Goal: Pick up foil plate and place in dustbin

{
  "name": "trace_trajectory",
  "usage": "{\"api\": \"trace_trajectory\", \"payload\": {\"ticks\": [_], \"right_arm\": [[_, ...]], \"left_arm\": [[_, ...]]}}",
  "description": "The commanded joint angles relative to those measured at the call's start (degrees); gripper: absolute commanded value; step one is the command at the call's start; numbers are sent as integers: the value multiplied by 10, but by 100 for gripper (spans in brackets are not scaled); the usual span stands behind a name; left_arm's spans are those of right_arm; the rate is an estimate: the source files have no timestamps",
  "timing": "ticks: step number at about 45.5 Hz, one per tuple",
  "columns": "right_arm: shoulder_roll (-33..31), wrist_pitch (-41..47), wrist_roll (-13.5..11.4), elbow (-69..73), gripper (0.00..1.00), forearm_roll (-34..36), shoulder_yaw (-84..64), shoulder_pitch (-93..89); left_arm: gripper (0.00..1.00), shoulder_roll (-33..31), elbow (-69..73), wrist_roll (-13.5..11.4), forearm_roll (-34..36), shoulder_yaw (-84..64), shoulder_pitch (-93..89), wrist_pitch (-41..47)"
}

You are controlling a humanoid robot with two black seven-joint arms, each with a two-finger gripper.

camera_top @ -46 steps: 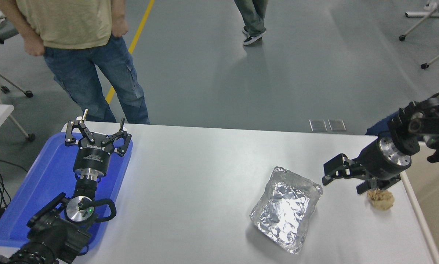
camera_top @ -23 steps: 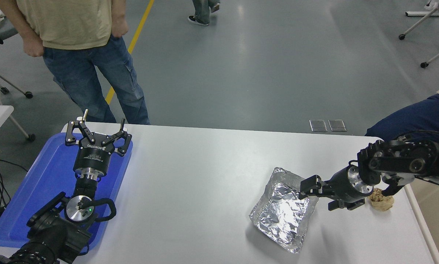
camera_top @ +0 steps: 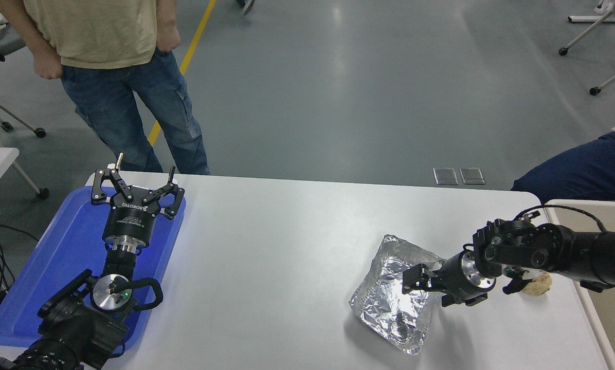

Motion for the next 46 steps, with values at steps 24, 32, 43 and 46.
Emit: {"api": "trace_trajectory", "payload": {"ticks": [24,32,43,46], "right_arm": [[3,-22,-1,-17,0,-29,-3,-9],[-11,-15,-2,-9,0,-28,-5,4],[-111,14,-2,102,0,-16,-86,158],[-144,27,-1,143,0,-10,-123,223]], "left_arm": [[100,0,0,0,0,0,0,0],[100,0,0,0,0,0,0,0],[100,0,0,0,0,0,0,0],[100,0,-1,0,0,0,0,0]]}}
